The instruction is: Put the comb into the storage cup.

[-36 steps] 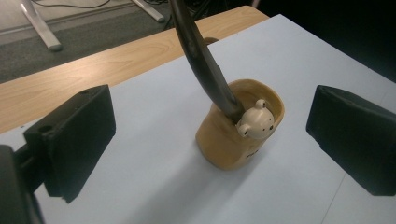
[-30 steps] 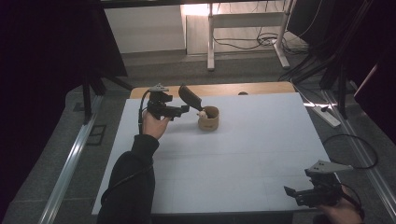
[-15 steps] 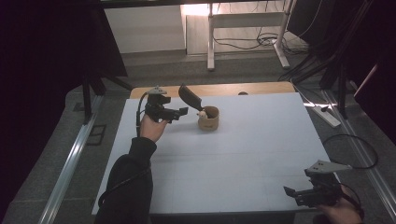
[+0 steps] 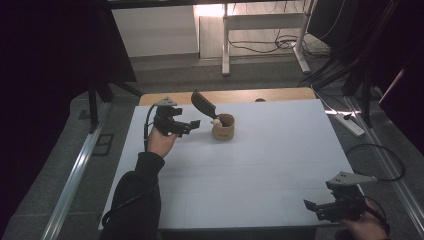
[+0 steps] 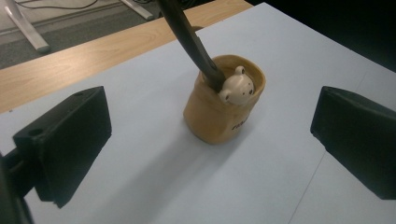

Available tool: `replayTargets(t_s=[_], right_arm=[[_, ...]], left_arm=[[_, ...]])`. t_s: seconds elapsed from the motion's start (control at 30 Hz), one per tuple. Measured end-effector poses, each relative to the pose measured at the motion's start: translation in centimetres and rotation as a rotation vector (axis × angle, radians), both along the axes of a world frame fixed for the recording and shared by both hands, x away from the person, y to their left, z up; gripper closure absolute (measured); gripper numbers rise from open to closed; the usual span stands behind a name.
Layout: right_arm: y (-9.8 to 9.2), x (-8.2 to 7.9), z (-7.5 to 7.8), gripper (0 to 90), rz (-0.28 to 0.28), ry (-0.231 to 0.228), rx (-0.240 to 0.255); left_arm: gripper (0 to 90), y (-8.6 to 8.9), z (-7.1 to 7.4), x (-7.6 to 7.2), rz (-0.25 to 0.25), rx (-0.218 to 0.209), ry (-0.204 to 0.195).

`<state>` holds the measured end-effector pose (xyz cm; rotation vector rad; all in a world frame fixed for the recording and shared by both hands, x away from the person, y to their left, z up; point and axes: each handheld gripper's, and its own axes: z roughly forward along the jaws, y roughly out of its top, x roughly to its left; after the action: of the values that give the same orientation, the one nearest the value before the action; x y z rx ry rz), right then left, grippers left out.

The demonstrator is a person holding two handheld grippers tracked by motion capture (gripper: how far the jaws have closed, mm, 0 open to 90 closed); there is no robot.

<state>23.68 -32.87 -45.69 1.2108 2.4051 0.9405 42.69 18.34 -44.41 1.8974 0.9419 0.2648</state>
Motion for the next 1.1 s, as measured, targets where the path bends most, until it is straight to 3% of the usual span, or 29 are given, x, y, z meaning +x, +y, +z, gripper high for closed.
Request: replayTargets(t_s=[0.63,1.1], right_arm=[[0.2,0.0,0.0,1.1,0.012,0.002,-0.011],[0.0,-0.1,0.1,0.0,-0.011,-0.013,-0.001]], left_arm=[[0.0,0.5,-0.8,-1.6,0.012,-0.009,-0.01],[0.0,0.5,-1.4,-2.5,0.007,0.005,-0.005]])
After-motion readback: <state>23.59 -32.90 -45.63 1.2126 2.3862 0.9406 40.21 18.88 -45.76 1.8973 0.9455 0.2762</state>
